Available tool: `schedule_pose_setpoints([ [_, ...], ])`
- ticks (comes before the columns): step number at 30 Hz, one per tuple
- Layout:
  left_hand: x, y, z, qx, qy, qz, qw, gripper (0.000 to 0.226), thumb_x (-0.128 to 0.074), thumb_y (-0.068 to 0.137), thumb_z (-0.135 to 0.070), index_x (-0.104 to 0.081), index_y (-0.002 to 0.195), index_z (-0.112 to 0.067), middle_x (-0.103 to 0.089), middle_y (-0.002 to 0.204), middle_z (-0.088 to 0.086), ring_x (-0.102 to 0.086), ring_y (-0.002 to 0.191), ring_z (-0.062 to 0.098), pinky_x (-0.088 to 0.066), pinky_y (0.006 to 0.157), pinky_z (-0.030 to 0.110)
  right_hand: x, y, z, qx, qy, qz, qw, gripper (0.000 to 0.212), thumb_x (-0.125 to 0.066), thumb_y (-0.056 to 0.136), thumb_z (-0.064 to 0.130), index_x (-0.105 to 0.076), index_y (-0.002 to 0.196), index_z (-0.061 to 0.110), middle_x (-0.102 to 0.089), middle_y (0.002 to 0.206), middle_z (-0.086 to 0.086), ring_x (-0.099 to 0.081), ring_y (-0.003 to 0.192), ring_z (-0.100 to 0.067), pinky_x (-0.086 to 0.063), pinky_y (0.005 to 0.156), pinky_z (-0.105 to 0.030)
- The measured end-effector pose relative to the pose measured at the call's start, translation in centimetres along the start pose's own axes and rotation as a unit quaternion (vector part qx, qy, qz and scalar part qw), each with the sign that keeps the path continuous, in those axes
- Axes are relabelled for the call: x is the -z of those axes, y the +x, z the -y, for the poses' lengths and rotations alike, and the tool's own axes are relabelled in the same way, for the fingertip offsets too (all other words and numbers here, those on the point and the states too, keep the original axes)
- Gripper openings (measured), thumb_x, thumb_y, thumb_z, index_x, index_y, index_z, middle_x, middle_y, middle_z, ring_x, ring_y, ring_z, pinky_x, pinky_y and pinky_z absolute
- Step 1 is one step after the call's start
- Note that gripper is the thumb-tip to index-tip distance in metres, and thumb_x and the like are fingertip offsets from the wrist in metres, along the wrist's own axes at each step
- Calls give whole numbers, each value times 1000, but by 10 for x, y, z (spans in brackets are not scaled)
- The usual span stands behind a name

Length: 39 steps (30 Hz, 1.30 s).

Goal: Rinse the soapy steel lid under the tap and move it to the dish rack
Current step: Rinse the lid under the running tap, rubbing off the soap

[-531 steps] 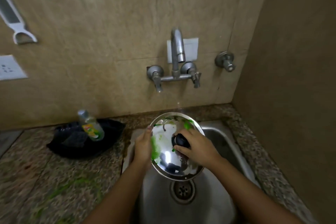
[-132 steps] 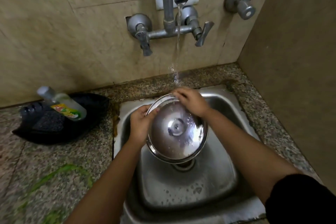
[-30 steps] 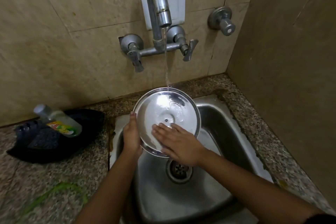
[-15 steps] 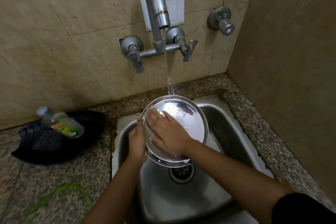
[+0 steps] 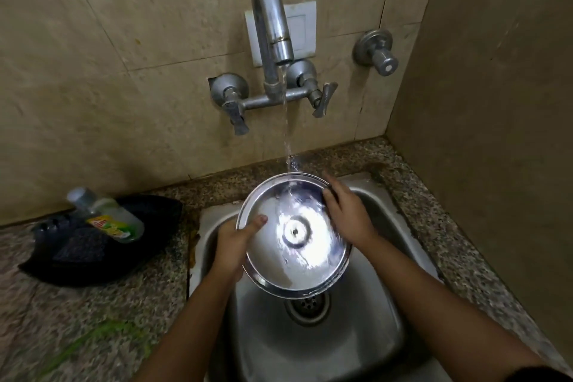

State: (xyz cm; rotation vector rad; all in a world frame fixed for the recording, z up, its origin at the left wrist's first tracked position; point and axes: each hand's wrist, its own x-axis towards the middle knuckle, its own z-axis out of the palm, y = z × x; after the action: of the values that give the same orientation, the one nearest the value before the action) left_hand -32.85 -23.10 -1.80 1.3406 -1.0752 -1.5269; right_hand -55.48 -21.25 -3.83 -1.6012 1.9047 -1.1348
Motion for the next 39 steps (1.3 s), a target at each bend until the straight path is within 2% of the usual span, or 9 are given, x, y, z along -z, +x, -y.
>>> schedule_pose_setpoints([
  [3,-3,5,-9,-21,25,31,999,12,-71,82,-11,-75,93,-11,-77,88,10,-72,84,29,-57,71,34,2,8,11,-84,135,-54,986,20,-49,97,11,-66,106,7,-68,102,-9,-60,96,-21,-38,76,-21],
  [7,-9,15,-18,-17,47,58,997,17,-72,82,-14,-74,97,-8,-76,93,14,-72,88,33,-57,84,46,7,11,8,-144,253,-69,954,18,-52,94,6,-67,94,16,-68,96,-5,-61,95,-19,-45,92,-32],
  [12,-18,17,-29,15,57,89,994,21,-72,80,-11,-73,99,-3,-74,96,20,-70,92,40,-57,83,46,19,17,10,-148,288,-85,942,18,-50,95,3,-66,93,11,-67,93,-8,-60,92,-21,-45,92,-35],
  [15,-17,22,-43,23,92,148,984,24,-71,81,-8,-71,102,2,-72,99,24,-69,88,38,-57,77,39,21,26,21,-106,263,-33,958,18,-50,95,5,-66,91,12,-66,90,-5,-60,89,-18,-46,84,-27],
  [17,-20,27,-55,12,144,177,974,18,-71,81,-10,-72,97,-2,-74,93,21,-70,82,34,-57,74,35,15,34,30,-81,244,21,966,17,-52,95,9,-66,92,16,-67,94,-6,-62,94,-21,-46,89,-32],
  [23,-16,35,-63,-36,163,142,976,11,-72,81,-14,-74,91,-10,-75,88,17,-71,80,31,-58,73,35,9,46,46,-60,213,75,972,14,-55,94,10,-67,92,17,-66,87,6,-61,90,-16,-46,88,-32],
  [32,-13,13,-54,-28,45,89,995,12,-66,85,-4,-70,79,-14,-73,60,-2,-69,51,8,-51,47,16,17,36,30,-116,241,29,963,26,-52,97,24,-68,78,16,-66,75,1,-58,76,-12,-42,78,-31],
  [35,-13,6,-49,-27,28,88,995,10,-65,85,-2,-71,84,-10,-74,64,-1,-69,53,7,-51,49,15,18,25,31,-116,253,24,960,30,-50,98,24,-68,75,19,-66,73,7,-60,71,-2,-44,75,-26],
  [39,-6,7,-39,-11,-1,84,996,8,-66,85,-7,-73,86,-10,-76,78,9,-72,72,22,-57,63,26,16,18,30,-88,247,23,965,28,-54,96,24,-66,74,11,-63,74,0,-56,75,-11,-42,75,-31],
])
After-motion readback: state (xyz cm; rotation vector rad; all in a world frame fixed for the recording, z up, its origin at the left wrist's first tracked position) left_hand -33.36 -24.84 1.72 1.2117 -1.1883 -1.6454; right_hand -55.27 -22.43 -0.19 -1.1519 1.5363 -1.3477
